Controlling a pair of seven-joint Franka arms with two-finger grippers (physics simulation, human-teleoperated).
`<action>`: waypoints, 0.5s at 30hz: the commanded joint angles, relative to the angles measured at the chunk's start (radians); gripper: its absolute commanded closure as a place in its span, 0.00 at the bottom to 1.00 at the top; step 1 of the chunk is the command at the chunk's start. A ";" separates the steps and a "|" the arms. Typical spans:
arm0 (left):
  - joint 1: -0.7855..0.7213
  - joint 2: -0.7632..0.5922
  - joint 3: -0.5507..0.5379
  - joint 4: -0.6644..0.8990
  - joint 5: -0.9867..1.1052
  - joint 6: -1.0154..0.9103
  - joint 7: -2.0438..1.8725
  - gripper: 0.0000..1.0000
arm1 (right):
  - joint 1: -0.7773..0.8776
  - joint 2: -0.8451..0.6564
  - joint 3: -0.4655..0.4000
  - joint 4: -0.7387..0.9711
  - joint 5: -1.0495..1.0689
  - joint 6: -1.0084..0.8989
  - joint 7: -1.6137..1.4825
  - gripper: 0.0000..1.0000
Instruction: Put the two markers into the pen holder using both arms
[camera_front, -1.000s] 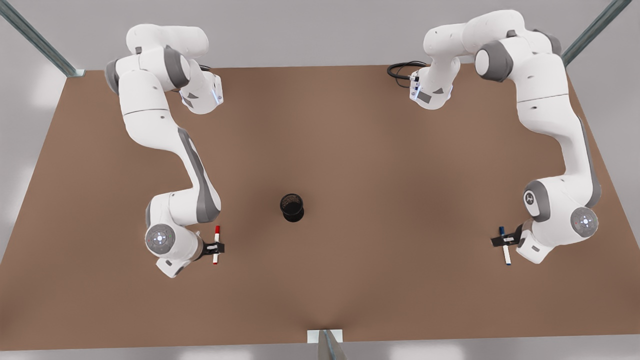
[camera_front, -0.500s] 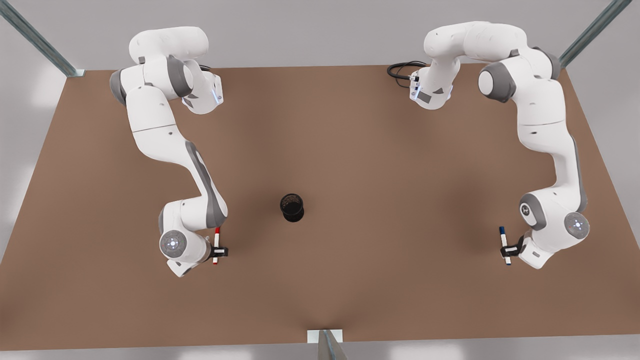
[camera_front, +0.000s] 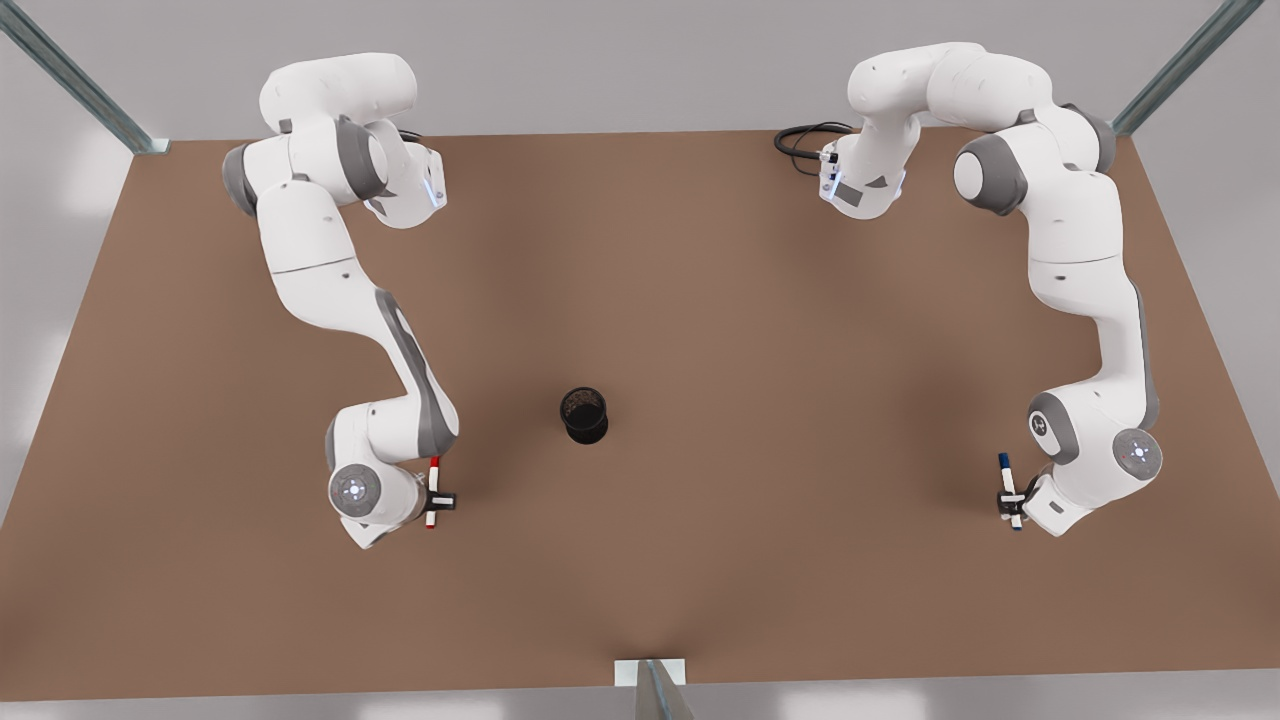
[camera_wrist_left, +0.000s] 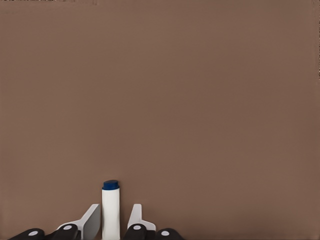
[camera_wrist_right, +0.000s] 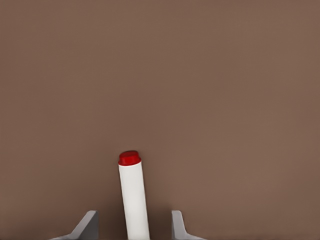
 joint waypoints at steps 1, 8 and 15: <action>0.000 -0.001 0.000 0.001 0.000 0.005 0.124 0.53 | 0.000 0.002 0.001 0.000 0.002 0.004 0.041 0.36; 0.002 0.014 0.008 0.001 0.000 0.005 0.122 0.55 | 0.000 0.002 0.001 -0.008 0.002 0.004 0.041 0.44; 0.000 0.006 0.008 0.001 -0.001 0.005 0.118 0.62 | 0.004 0.001 0.001 -0.018 0.002 0.007 0.049 0.50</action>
